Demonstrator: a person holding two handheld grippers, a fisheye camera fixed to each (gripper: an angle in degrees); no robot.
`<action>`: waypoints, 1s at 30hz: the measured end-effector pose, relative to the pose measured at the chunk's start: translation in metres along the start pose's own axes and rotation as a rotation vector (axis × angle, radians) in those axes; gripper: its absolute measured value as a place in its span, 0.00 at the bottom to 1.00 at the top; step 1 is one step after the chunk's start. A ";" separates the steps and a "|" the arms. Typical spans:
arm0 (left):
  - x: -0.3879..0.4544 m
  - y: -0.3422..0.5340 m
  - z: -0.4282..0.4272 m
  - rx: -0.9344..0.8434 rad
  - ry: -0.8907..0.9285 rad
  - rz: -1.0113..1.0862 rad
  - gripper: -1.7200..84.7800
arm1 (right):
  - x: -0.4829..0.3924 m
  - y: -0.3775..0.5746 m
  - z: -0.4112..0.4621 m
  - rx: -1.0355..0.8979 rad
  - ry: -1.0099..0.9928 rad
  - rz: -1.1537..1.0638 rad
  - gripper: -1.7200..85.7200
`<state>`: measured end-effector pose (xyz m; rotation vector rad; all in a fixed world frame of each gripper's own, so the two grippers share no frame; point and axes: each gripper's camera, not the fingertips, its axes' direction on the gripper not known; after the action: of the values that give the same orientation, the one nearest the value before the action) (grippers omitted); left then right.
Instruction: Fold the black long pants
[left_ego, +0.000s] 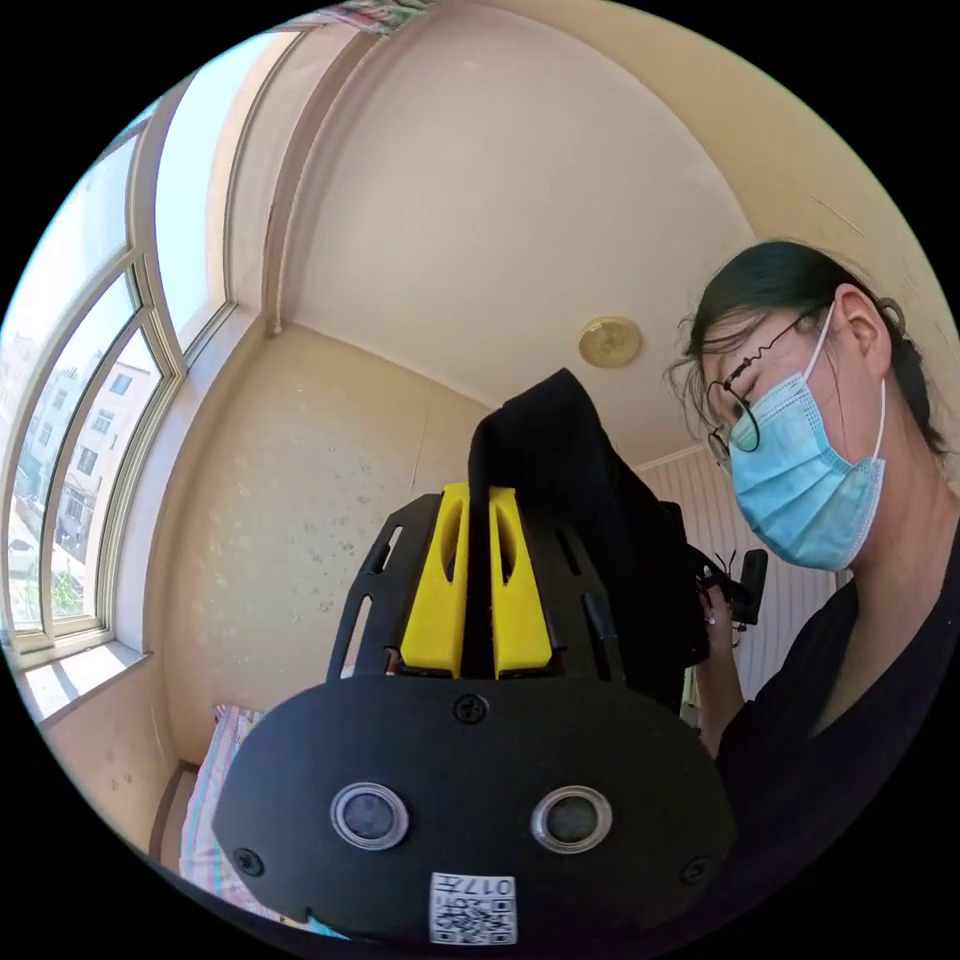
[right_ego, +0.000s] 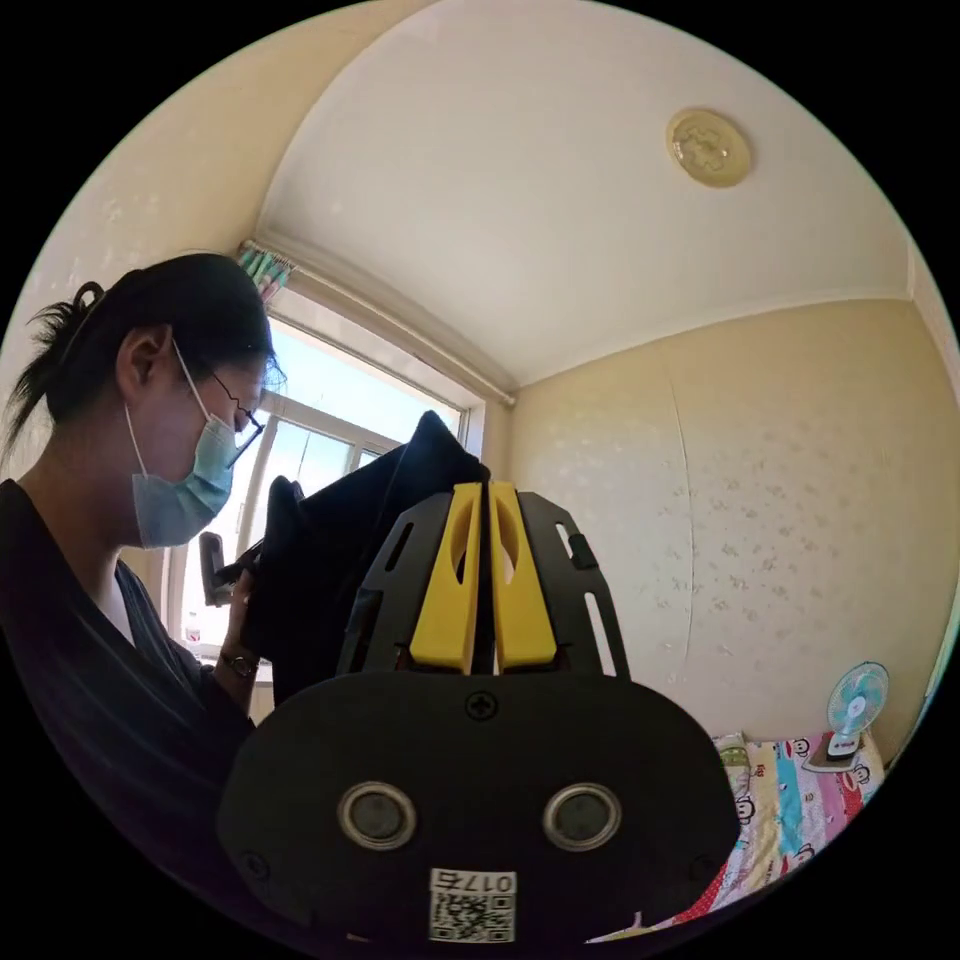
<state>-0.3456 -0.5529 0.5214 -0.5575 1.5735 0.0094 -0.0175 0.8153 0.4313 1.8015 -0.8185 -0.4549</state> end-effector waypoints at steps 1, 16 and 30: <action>0.003 -0.003 0.003 -0.003 -0.002 0.004 0.05 | 0.003 -0.006 0.000 0.010 -0.001 -0.006 0.03; -0.190 0.146 0.356 -0.675 -0.383 -0.156 0.10 | 0.328 0.092 0.320 -0.680 0.364 0.364 0.04; -0.249 0.594 0.239 -1.645 -0.435 -0.716 0.10 | 0.409 0.522 0.177 -1.690 0.176 0.960 0.08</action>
<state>-0.3360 0.1335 0.5380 -2.1680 0.5562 0.8705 -0.0133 0.2950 0.8796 -0.1650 -0.6598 -0.1659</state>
